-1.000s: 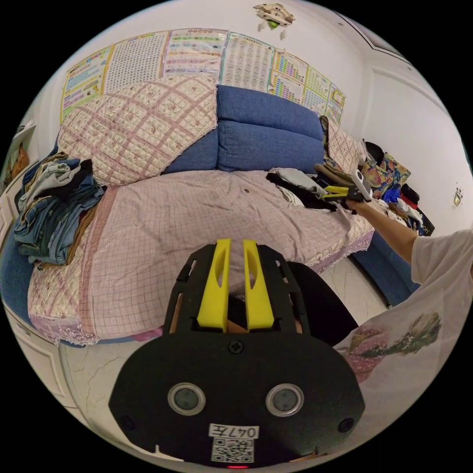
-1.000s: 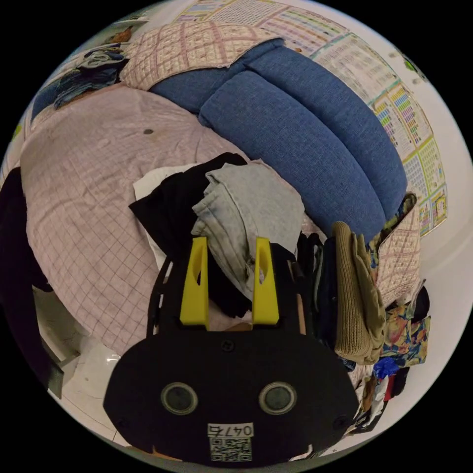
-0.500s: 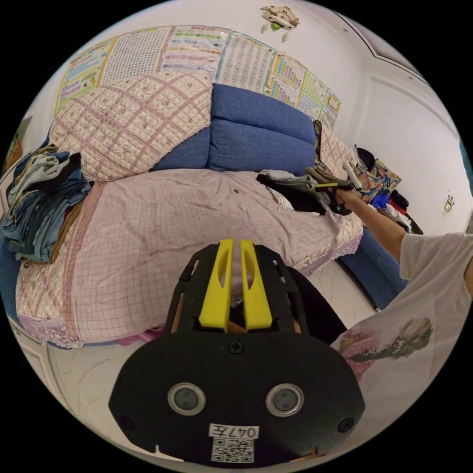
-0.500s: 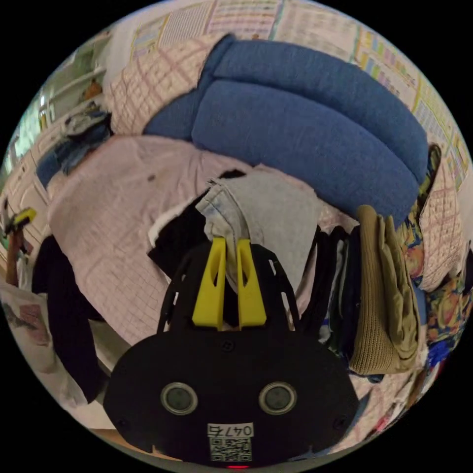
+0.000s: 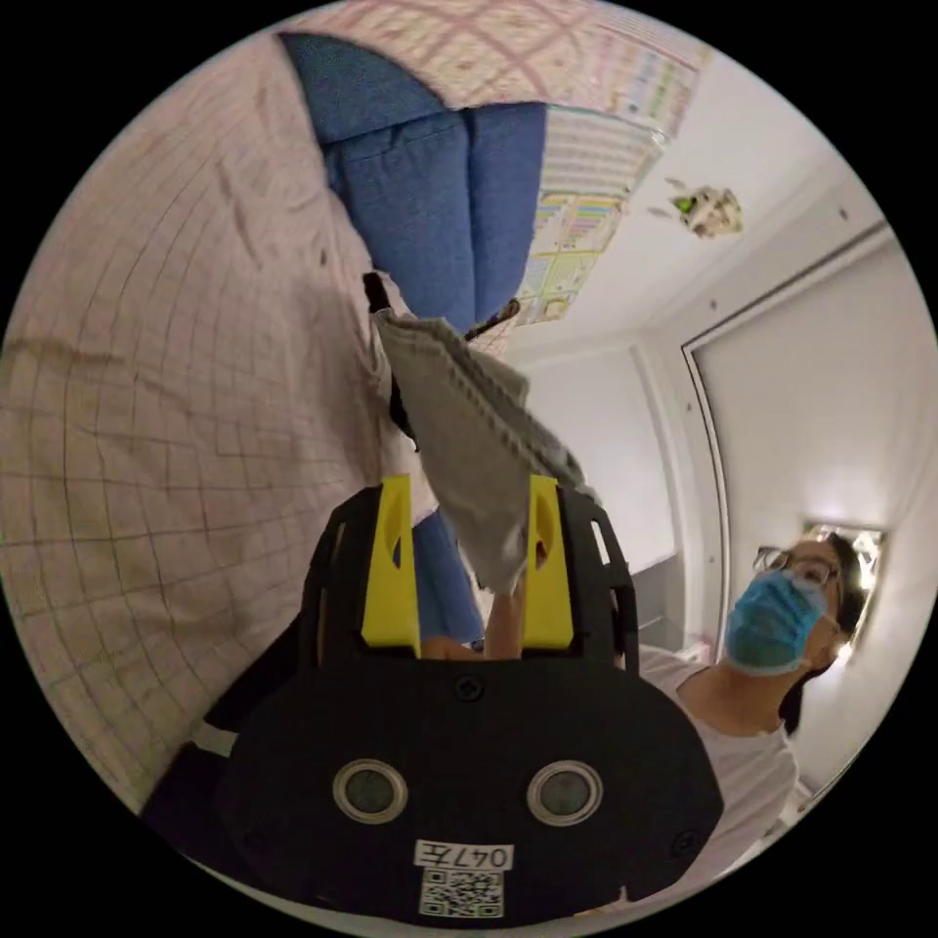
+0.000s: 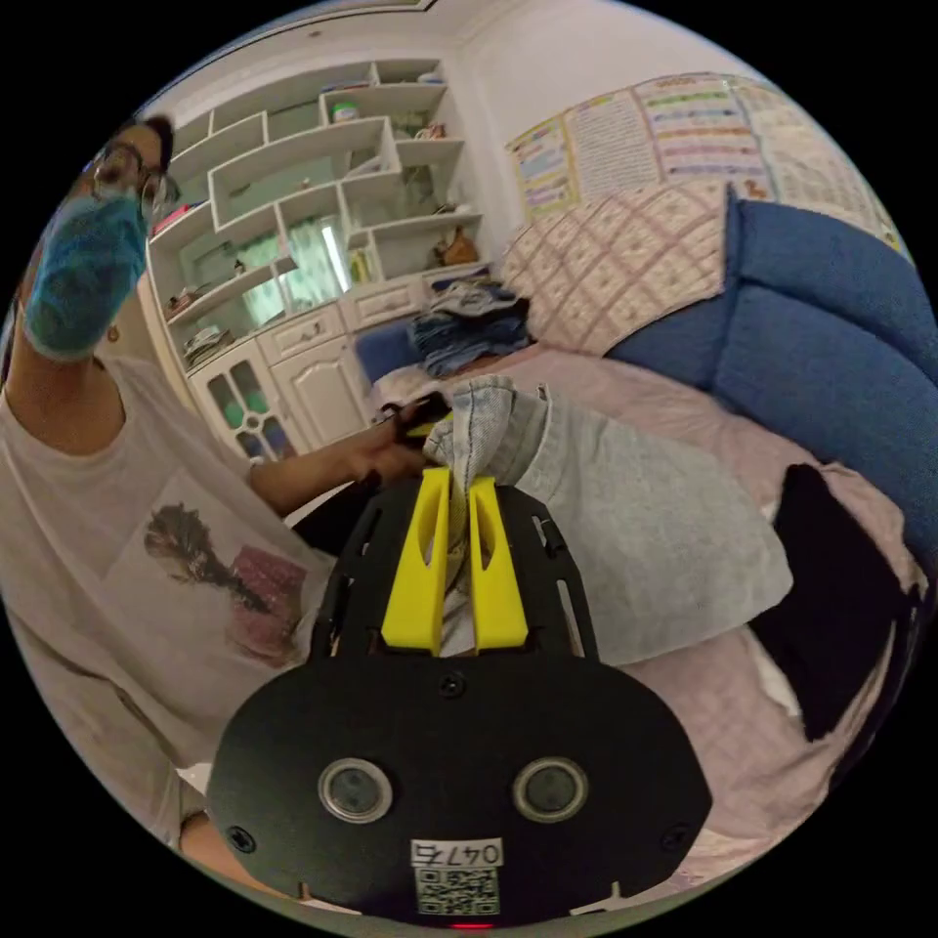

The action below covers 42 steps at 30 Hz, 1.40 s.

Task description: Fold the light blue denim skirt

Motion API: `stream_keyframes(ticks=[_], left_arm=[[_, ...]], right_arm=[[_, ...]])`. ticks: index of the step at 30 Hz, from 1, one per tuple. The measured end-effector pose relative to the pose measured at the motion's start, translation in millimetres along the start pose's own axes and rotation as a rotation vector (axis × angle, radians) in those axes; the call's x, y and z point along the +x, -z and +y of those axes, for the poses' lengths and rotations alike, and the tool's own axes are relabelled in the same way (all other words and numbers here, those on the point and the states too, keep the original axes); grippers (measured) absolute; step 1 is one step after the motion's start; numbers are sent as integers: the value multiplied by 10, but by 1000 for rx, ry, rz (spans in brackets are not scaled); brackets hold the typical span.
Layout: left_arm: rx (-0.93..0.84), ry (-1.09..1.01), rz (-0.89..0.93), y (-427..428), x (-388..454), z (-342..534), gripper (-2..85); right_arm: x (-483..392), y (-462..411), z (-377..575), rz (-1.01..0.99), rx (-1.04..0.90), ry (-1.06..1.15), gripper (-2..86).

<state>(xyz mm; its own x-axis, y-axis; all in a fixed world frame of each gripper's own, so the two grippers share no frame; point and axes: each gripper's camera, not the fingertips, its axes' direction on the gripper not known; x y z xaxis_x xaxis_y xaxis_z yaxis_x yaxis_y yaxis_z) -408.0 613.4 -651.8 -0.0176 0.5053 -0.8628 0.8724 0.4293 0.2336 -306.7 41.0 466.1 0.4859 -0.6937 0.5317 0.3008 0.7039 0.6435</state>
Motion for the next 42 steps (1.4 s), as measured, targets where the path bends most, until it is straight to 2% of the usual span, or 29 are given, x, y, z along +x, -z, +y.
stream_keyframes(ticks=[2,4,8,10,12,14,16,17,20,23,27,33,38,42], left_arm=[[-55,23,-89,-13,62,-127,180],[-86,4,-75,-29,214,-170,179],[-47,-65,-118,103,693,-199,174],[-35,-76,-113,173,865,-202,184],[-46,-79,-165,173,968,-224,192],[-51,-52,-165,133,1042,-271,187],[-56,-59,-193,90,1181,-300,175],[-74,-94,-280,29,1324,-303,155],[-103,-184,-446,-126,1680,-258,109],[-91,-223,-473,-200,1953,-205,88],[-63,-296,-448,-249,2303,-79,80],[137,-349,-351,359,2996,227,77],[344,-393,-435,1331,3653,315,77],[428,-326,-536,1875,3745,72,78]], right_arm=[[-178,-393,56,-16,-59,-29,11],[-227,-477,104,-36,-51,-43,12],[-88,-279,156,-167,-7,-94,35],[39,2,237,-235,96,-151,61],[173,345,417,-157,235,-269,81],[321,625,660,94,345,-529,82],[401,632,699,226,326,-669,83],[439,566,650,271,298,-713,83],[555,341,388,290,216,-784,84],[605,188,16,293,134,-830,67],[392,345,-615,322,129,-745,19],[-514,408,-2620,461,85,-335,1],[-694,-275,-4622,369,62,-100,5],[-552,-1064,-5872,313,8,-45,6]])
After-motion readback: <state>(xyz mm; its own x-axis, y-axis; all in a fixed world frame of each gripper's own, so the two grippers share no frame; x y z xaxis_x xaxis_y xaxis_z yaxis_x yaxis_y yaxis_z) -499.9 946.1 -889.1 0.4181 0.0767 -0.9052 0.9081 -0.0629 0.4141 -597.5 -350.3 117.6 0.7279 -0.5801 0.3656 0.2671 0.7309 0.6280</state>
